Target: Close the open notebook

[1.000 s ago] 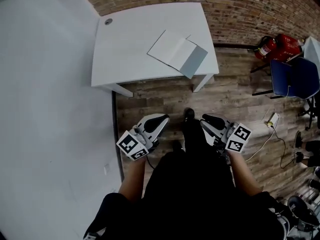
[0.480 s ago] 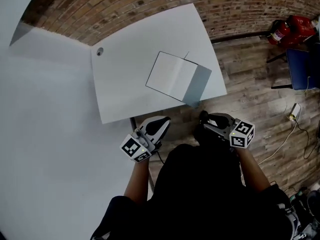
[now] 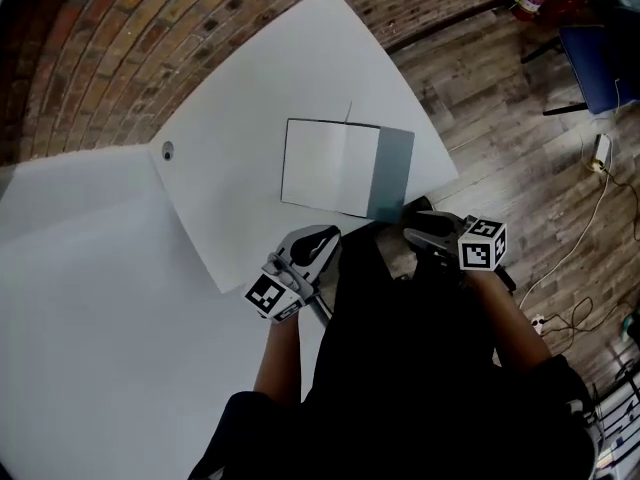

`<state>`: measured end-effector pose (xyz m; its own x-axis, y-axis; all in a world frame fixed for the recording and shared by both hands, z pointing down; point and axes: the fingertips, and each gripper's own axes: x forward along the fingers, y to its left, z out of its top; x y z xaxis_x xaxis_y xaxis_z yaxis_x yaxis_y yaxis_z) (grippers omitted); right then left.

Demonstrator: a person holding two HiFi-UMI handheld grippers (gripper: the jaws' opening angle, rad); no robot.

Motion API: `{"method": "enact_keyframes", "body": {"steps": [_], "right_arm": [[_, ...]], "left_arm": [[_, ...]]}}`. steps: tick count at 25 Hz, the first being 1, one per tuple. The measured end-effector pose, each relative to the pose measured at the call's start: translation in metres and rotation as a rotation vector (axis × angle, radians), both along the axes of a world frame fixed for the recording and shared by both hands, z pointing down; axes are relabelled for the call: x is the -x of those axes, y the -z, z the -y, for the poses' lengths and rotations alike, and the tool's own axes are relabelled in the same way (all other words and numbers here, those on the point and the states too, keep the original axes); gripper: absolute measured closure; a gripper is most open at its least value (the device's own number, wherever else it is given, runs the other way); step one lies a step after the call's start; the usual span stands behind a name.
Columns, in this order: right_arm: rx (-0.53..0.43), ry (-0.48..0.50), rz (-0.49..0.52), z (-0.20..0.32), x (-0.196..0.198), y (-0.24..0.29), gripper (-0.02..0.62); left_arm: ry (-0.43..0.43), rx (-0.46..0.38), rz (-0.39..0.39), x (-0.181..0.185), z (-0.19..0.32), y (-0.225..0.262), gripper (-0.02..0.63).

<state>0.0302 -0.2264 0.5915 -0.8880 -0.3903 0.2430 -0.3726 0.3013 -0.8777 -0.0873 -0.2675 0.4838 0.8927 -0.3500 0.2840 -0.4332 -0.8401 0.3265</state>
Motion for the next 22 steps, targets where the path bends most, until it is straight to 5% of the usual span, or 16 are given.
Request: {"method": "enact_keyframes", "body": {"steps": [7,12,17,22], "right_arm": [[0.133,-0.292,-0.023,0.003,0.005,-0.042,0.414],[0.191,-0.456,0.045,-0.003,0.000,-0.060,0.414],[0.204,-0.452,0.094,-0.005,0.012,-0.067,0.422],[0.202,-0.473,0.136,-0.003,0.016,-0.069,0.519]], "left_arm": [[-0.255,0.061,-0.066,0.001,0.018,-0.015,0.589],[-0.323,0.071,-0.105,0.008,0.034,-0.023,0.589],[-0.342,0.119,-0.115,0.008,0.033,-0.035,0.589],[-0.361,0.165,-0.116,0.005,0.023,-0.044,0.589]]}}
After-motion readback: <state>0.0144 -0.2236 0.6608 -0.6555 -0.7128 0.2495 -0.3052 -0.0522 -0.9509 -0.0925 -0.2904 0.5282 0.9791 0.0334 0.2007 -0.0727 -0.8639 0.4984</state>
